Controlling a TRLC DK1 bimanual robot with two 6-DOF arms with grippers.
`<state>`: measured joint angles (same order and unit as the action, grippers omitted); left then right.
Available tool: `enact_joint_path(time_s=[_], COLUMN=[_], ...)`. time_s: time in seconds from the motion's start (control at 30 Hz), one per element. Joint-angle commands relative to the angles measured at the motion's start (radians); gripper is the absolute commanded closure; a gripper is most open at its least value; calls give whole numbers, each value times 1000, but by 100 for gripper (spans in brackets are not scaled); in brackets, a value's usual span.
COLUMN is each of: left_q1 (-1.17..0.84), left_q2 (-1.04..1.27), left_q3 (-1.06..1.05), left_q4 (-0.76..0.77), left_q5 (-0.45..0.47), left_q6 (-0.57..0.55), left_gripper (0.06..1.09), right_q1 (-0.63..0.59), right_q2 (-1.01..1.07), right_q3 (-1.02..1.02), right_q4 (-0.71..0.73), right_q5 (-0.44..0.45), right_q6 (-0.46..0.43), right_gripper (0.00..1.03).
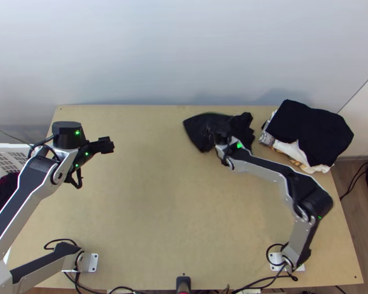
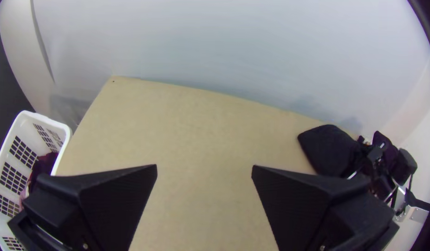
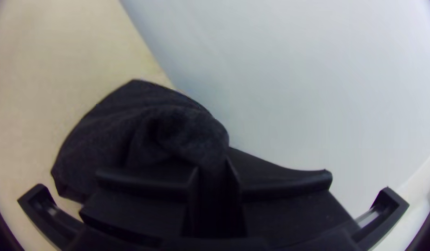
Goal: Fold the t-shirt
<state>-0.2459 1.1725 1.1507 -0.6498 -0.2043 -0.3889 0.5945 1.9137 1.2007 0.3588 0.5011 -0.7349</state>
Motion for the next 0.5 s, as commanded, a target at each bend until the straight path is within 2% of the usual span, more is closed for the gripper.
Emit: enact_joint_path(time_s=[0.0,0.3,0.47], left_q1=[-4,-4,-6], left_q2=[1,-45,-63], left_q3=[24,-14,-62], left_q4=[-10,-30,-28], left_q5=[0,0,0], left_q6=[2,5,8], left_gripper=[10,10,10], right_q1=[5,-28,-147], right_q2=[-170,-383,-516], right_q3=[66,149,181], right_q4=[20,12,-4], right_q5=[70,200,238], right_q6=[52,51,51], right_gripper=[100,100,100])
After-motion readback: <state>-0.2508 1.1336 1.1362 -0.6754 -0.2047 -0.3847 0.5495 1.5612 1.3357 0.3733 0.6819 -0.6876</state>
